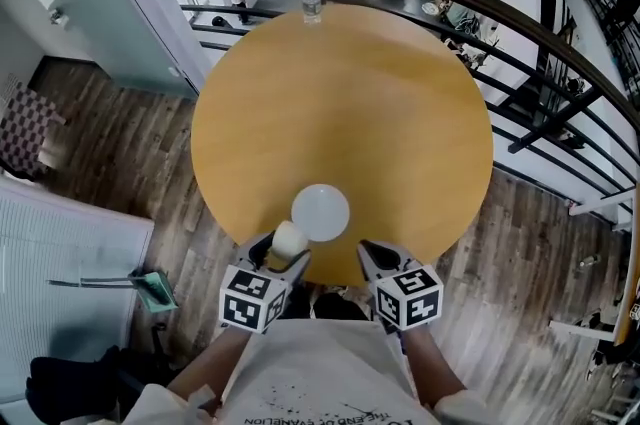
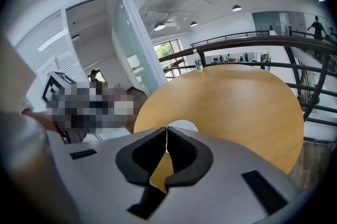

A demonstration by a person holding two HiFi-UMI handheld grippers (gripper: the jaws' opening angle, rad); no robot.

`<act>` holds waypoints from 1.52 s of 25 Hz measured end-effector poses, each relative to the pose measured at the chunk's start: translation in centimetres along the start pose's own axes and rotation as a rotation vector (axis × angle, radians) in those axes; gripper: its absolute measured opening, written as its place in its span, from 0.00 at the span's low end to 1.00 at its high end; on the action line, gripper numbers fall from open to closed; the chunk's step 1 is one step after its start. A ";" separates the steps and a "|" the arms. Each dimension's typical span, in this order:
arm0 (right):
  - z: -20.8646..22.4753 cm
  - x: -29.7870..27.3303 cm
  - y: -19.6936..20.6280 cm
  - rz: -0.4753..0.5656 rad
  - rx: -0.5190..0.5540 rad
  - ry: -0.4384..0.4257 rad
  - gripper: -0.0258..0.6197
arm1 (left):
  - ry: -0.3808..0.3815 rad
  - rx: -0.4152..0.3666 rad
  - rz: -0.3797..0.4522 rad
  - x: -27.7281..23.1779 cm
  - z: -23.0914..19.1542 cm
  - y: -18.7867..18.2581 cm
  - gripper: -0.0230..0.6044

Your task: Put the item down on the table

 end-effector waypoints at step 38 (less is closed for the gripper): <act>4.0 -7.1 3.3 -0.058 -0.123 0.119 0.08 | 0.137 -0.064 -0.192 -11.4 -3.4 2.9 0.54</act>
Point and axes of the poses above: the fingertips, and each gripper's own axes: x backward along the fingers, z to its right, y out of its underside, the point moved 6 cm from there along x, backward along the fingers, and after that the axes turned 12 degrees about z, right-handed, at the moved point
